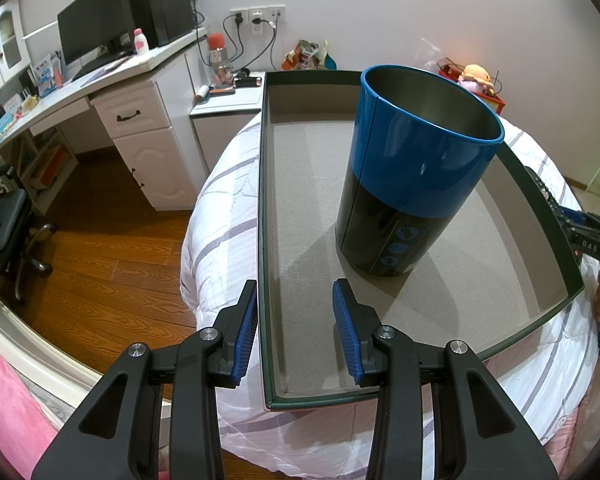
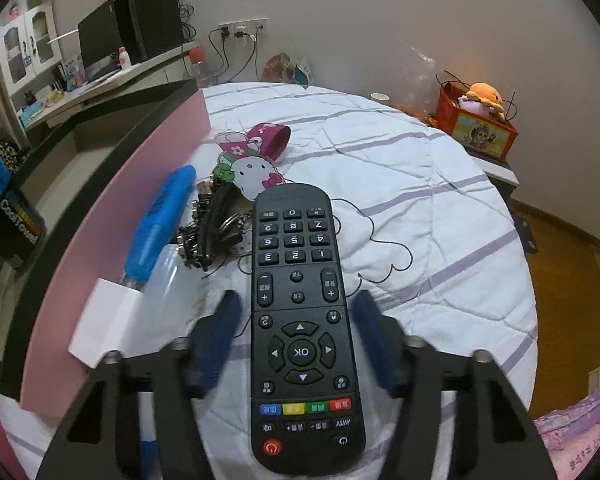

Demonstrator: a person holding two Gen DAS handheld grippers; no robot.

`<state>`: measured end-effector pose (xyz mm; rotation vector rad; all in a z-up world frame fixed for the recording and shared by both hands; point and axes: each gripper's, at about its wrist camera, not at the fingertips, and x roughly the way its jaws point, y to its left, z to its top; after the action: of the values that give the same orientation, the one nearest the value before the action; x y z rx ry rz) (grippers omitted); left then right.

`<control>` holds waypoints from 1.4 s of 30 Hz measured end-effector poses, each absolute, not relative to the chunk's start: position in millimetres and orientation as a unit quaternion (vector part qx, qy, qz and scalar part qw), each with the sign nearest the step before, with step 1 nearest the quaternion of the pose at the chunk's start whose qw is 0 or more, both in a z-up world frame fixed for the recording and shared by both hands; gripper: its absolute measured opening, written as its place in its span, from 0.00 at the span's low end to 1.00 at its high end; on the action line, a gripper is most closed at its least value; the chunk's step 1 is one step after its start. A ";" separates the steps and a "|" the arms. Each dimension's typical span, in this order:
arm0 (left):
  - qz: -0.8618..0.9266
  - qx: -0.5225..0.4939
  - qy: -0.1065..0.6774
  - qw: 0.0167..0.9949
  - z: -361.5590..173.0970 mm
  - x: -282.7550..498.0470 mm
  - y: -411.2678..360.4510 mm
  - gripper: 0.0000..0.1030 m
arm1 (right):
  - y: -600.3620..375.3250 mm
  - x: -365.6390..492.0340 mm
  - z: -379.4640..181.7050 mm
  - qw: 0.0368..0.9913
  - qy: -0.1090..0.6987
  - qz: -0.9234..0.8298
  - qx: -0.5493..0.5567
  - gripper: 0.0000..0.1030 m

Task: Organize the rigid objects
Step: 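Close the right gripper on the black TV remote, then carry the remote with the right gripper and lower it into the tray beside the can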

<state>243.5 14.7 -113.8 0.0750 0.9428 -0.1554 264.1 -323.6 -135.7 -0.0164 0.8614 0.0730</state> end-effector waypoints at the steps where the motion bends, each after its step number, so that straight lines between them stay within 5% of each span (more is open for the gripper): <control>1: -0.075 0.035 0.454 0.887 -113.8 243.6 15.4 0.37 | -325.0 262.8 -135.2 0.908 0.417 0.037 -0.004 0.44; 28: -0.077 0.035 0.455 0.887 -114.4 245.9 13.7 0.37 | -318.0 239.7 -96.5 0.925 0.378 0.025 0.007 0.43; 42: -0.077 0.036 0.455 0.886 -114.7 246.2 12.1 0.38 | -217.9 241.5 -36.4 0.940 0.317 0.114 -0.045 0.43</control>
<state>246.2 12.1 -114.7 0.0745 0.9467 -0.1600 241.5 -217.9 -36.4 -0.0912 0.6475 0.2325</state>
